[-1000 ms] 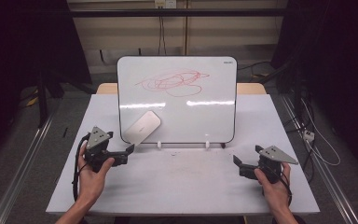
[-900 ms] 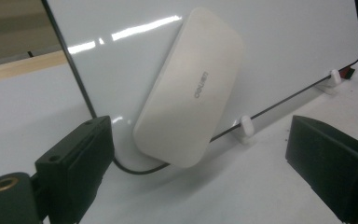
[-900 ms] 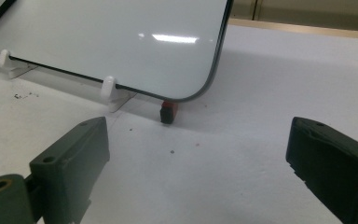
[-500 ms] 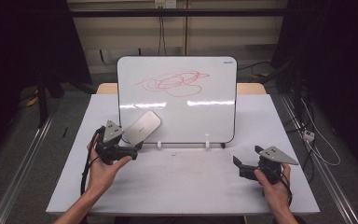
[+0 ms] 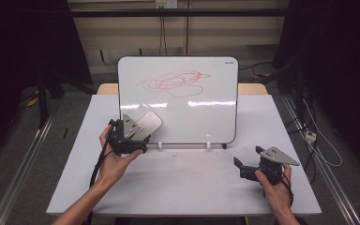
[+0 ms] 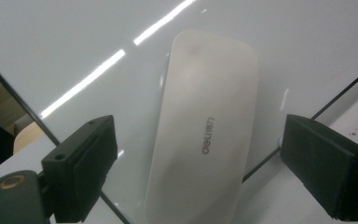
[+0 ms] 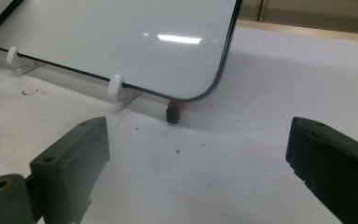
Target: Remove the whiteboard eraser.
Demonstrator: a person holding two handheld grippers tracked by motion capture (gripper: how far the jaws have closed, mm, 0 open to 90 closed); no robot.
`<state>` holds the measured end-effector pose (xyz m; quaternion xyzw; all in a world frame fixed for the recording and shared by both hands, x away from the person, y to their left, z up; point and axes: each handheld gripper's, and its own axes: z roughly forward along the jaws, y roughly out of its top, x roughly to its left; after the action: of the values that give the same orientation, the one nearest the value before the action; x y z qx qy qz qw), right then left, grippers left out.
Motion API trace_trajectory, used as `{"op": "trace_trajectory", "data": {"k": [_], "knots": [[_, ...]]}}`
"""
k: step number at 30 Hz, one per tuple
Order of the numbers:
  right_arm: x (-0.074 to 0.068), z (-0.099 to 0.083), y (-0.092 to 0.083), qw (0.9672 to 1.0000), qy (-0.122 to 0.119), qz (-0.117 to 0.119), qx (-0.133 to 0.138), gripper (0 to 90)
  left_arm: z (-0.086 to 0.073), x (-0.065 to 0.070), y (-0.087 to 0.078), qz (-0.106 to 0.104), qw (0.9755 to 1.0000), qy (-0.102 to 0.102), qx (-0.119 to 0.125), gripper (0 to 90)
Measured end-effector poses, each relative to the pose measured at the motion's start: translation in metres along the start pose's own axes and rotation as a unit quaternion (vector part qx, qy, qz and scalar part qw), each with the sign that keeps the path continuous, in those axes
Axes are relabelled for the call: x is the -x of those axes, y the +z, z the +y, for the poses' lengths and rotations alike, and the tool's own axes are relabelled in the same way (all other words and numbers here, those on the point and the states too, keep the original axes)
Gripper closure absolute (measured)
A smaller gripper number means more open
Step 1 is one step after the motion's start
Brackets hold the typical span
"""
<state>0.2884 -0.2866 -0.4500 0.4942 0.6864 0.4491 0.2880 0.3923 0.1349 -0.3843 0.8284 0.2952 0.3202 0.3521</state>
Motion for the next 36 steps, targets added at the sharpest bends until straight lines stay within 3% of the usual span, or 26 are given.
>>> {"op": "trace_trajectory", "data": {"k": [4, 8, 14, 21, 36], "knots": [[0.0, 0.0, 0.0, 1.0, 0.0, 0.001, 0.0, 6.1, 0.007, 0.007, 0.007, 0.007, 0.9996, 0.026, -0.008, 13.0], [0.0, 0.0, 0.0, 1.0, 0.0, 0.002, 0.0, 6.1, 0.008, 0.009, 0.012, 0.002, 0.9995, 0.028, -0.011, 14.0], [0.0, 0.0, 0.0, 1.0, -0.001, 0.002, -0.001, 6.2, 0.006, 0.007, 0.019, 0.013, 0.9993, 0.027, -0.02, 14.6], [-0.001, 0.0, 0.0, 1.0, -0.001, 0.004, -0.002, 6.2, 0.0, 0.01, 0.026, 0.026, 0.9975, 0.048, -0.045, 17.1], [-0.001, 0.0, 0.0, 1.0, -0.005, 0.005, -0.002, 6.2, -0.001, 0.015, 0.036, 0.036, 0.9952, 0.075, -0.052, 27.9]]}}
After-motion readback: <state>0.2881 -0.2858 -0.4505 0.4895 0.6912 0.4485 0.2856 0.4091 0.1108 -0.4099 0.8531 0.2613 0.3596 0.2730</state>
